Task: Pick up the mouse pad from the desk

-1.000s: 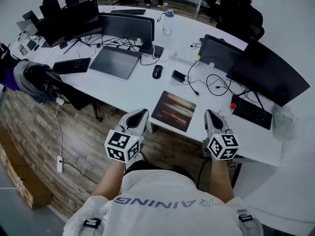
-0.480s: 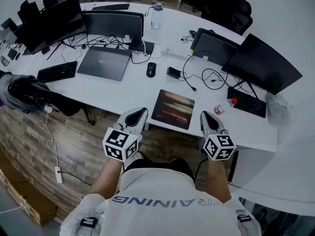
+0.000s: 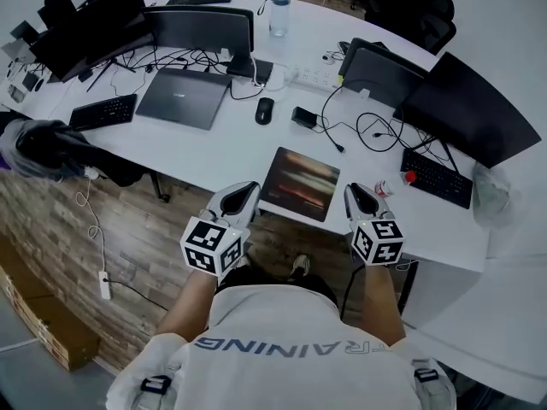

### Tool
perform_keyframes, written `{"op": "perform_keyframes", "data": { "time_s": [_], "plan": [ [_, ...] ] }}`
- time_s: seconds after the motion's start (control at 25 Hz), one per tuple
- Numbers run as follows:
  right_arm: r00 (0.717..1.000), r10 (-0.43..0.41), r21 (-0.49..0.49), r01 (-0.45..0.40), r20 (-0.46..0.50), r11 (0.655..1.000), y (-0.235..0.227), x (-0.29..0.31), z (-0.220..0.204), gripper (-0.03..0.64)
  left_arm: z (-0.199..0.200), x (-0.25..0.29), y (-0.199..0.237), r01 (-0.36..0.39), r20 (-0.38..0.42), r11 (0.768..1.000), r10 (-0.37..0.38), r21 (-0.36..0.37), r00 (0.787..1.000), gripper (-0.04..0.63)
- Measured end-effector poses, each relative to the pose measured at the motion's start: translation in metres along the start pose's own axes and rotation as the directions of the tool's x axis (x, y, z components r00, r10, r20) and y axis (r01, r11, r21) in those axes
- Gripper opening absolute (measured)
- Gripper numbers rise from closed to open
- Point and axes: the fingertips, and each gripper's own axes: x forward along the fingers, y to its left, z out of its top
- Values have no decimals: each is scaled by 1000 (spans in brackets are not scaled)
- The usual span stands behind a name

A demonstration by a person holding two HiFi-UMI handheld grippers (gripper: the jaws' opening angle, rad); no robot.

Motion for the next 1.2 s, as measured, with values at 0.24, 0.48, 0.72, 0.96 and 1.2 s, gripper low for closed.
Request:
{"op": "perform_keyframes", "data": {
  "time_s": [0.24,0.48,0.72,0.96,1.2],
  "plan": [
    [987,55,-8,-57,-152,998,-13,28,-42,212,6,7,-10,-40,9,999,40,1,999,0],
    [971,74,-65,-91,-228,994,-14,59,-73,258,-5,9,-11,-89,-19,996,89,-4,996,0],
    [917,111,-76,-151,-383,986,-10,95,-137,365,-6,6,-17,-106,-22,994,106,-2,994,0],
    [866,98,-157,-198,-491,967,-6,121,-192,388,-6,1,-15,-134,-16,991,134,-9,991,0],
    [813,97,-183,-243,-574,952,-1,133,-230,394,-8,-2,-14,-145,-17,989,145,-11,989,0]
  ]
}}
